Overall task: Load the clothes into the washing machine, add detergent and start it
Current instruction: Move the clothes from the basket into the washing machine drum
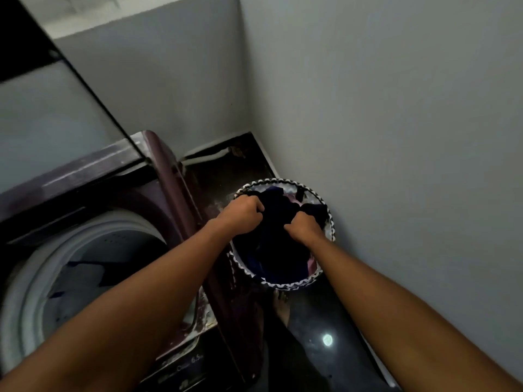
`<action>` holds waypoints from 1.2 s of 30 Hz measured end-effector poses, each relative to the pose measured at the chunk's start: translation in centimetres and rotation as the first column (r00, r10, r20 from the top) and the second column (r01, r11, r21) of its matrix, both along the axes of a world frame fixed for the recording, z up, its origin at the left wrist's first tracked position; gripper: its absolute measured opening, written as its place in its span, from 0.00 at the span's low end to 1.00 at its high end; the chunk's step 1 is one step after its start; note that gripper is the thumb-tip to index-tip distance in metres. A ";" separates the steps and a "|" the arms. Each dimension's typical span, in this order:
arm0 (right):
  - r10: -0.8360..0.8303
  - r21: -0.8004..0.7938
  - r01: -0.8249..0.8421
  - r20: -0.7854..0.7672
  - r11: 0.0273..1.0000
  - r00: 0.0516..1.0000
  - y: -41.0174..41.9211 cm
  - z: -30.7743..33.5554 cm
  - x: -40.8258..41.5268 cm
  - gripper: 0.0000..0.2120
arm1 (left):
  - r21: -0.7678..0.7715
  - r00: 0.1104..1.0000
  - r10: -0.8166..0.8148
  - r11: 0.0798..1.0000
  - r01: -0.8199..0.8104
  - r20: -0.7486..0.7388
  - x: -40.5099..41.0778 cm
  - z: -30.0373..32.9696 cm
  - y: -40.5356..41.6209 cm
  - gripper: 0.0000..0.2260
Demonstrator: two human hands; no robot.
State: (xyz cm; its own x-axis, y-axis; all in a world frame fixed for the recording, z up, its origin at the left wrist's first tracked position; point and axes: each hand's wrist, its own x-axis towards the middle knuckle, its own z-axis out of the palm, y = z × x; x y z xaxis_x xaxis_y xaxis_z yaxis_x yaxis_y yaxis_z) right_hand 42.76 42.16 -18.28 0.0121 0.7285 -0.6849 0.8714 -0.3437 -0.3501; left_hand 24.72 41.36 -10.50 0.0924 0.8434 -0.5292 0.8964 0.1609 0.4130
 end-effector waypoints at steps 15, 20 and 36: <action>0.204 0.019 -0.208 0.112 0.978 0.972 -2.2 -7.3 -4.7 0.32 | -0.098 0.998 -0.038 0.995 0.033 -0.057 0.8 -6.1 1.4 0.15; -0.057 0.046 0.064 -0.140 0.997 0.989 -2.2 -6.2 -3.8 0.09 | -0.080 1.000 -0.003 0.997 0.004 0.009 0.3 -5.8 0.9 0.14; -0.183 -0.271 0.066 -0.433 0.960 0.883 2.7 9.7 -3.5 0.10 | -0.085 0.949 0.128 0.991 -0.108 0.289 0.0 1.0 -3.9 0.55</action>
